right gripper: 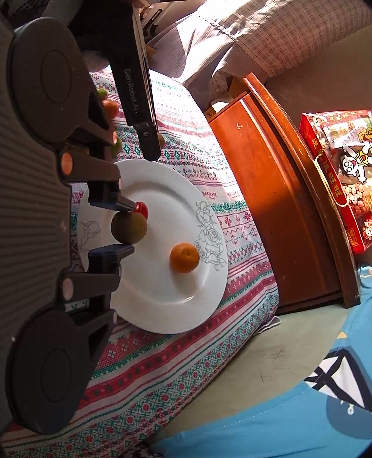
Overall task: Organize fruits
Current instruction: 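Lower the kiwi onto the plate with the left tool while the right tool releases its kiwi there, then move both tools back to the remaining fruit cluster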
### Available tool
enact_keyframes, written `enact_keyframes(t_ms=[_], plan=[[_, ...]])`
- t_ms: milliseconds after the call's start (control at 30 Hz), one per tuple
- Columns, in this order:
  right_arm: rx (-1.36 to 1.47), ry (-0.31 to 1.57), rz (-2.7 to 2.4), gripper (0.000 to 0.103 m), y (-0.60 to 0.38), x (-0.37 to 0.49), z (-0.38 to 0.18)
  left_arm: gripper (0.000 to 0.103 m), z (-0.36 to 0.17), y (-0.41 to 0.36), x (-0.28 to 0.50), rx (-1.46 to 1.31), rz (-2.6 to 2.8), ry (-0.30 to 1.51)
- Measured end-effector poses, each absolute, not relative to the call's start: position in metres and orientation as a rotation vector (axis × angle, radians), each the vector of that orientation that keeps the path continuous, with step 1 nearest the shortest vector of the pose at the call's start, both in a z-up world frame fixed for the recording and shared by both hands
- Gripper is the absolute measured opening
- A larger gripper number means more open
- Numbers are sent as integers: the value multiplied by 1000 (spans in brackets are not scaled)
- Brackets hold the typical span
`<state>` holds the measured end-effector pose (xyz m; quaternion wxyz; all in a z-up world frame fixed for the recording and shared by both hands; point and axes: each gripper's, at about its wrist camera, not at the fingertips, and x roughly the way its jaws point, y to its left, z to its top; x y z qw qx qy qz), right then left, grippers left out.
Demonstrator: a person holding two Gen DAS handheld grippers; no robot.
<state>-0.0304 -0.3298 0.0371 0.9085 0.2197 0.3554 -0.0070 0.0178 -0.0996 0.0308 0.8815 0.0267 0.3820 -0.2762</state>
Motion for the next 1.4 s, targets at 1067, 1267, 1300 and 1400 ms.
enact_keyframes(t_ms=[1067,1267,1300,1400], plan=[[358,682,43,42,-307,-36,50,47,59,-83,23,-3,-510,795],[334,703,88,42,-295,-39,46,47,60,-60,15,-13,-473,784],[334,704,97,42,-294,-39,45,47,60,-55,13,-15,-462,783],[324,703,126,42,-287,-42,44,47,58,-38,6,-46,-434,788]])
